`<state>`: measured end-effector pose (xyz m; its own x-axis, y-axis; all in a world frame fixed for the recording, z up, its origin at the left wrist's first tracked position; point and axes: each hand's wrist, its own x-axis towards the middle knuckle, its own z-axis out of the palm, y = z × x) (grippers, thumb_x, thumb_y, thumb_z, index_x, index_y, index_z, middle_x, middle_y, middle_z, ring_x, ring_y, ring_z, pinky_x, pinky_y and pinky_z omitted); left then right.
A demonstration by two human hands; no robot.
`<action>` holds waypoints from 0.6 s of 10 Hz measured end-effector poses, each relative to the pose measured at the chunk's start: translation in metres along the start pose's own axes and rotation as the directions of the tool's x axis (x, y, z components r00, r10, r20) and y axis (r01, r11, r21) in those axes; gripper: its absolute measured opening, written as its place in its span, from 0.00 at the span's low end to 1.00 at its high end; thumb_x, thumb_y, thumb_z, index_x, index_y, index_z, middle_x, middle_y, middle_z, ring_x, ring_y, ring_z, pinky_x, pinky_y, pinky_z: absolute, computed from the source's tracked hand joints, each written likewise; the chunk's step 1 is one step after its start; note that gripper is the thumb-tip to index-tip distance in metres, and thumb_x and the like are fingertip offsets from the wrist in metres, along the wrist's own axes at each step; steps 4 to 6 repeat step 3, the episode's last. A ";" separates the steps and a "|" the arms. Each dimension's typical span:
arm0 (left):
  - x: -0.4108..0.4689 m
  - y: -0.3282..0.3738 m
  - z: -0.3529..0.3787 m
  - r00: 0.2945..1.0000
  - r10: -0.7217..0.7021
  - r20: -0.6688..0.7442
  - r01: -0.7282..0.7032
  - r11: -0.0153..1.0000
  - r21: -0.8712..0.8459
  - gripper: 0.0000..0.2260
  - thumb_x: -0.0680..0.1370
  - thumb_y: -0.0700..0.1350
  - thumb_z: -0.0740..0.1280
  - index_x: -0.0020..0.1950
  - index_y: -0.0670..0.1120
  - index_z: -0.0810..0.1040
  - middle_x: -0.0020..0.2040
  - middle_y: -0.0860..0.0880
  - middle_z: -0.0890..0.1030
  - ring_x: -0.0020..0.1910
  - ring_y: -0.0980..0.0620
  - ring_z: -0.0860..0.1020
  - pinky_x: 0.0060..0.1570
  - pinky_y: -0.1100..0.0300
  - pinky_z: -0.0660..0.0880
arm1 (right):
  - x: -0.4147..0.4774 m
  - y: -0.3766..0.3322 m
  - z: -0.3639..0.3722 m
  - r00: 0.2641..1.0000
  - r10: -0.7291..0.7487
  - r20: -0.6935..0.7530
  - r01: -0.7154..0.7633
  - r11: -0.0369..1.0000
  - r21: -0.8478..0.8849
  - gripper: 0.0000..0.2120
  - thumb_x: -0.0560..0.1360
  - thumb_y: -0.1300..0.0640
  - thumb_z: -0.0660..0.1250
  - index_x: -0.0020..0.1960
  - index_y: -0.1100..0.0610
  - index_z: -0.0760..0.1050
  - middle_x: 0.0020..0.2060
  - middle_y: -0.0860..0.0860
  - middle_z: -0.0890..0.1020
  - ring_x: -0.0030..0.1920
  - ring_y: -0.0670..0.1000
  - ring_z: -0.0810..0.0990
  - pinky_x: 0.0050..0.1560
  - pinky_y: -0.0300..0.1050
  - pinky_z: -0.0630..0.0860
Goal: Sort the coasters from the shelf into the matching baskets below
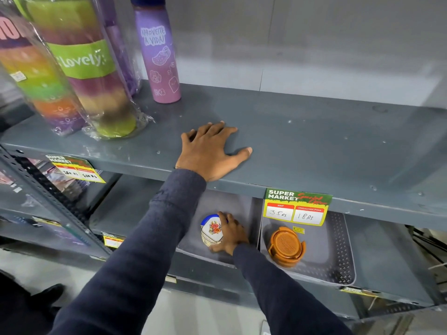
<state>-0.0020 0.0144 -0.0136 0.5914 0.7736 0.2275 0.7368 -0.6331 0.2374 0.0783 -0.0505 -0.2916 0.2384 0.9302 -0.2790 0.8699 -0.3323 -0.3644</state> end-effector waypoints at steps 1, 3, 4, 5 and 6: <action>-0.001 0.001 0.000 1.000 0.000 0.000 0.000 1.000 -0.014 0.32 0.72 0.74 0.54 0.73 0.62 0.66 0.78 0.56 0.62 0.78 0.52 0.57 0.71 0.46 0.52 | -0.004 -0.004 -0.002 1.000 0.004 0.023 -0.003 1.000 -0.018 0.60 0.61 0.43 0.82 0.80 0.52 0.48 0.74 0.57 0.62 0.71 0.61 0.68 0.68 0.55 0.70; -0.002 0.001 -0.004 1.000 0.005 0.015 -0.005 1.000 -0.018 0.33 0.72 0.74 0.53 0.73 0.61 0.65 0.79 0.55 0.62 0.78 0.51 0.57 0.72 0.45 0.52 | -0.010 -0.004 -0.014 0.998 0.007 0.066 -0.011 0.998 0.064 0.60 0.65 0.38 0.79 0.82 0.50 0.41 0.81 0.58 0.52 0.79 0.61 0.55 0.76 0.58 0.59; -0.002 0.001 -0.004 1.000 0.005 0.015 -0.005 1.000 -0.018 0.33 0.72 0.74 0.53 0.73 0.61 0.65 0.79 0.55 0.62 0.78 0.51 0.57 0.72 0.45 0.52 | -0.010 -0.004 -0.014 0.998 0.007 0.066 -0.011 0.998 0.064 0.60 0.65 0.38 0.79 0.82 0.50 0.41 0.81 0.58 0.52 0.79 0.61 0.55 0.76 0.58 0.59; -0.002 0.001 -0.004 1.000 0.005 0.015 -0.005 1.000 -0.018 0.33 0.72 0.74 0.53 0.73 0.61 0.65 0.79 0.55 0.62 0.78 0.51 0.57 0.72 0.45 0.52 | -0.010 -0.004 -0.014 0.998 0.007 0.066 -0.011 0.998 0.064 0.60 0.65 0.38 0.79 0.82 0.50 0.41 0.81 0.58 0.52 0.79 0.61 0.55 0.76 0.58 0.59; -0.002 0.001 -0.004 1.000 0.005 0.015 -0.005 1.000 -0.018 0.33 0.72 0.74 0.53 0.73 0.61 0.65 0.79 0.55 0.62 0.78 0.51 0.57 0.72 0.45 0.52 | -0.010 -0.004 -0.014 0.998 0.007 0.066 -0.011 0.998 0.064 0.60 0.65 0.38 0.79 0.82 0.50 0.41 0.81 0.58 0.52 0.79 0.61 0.55 0.76 0.58 0.59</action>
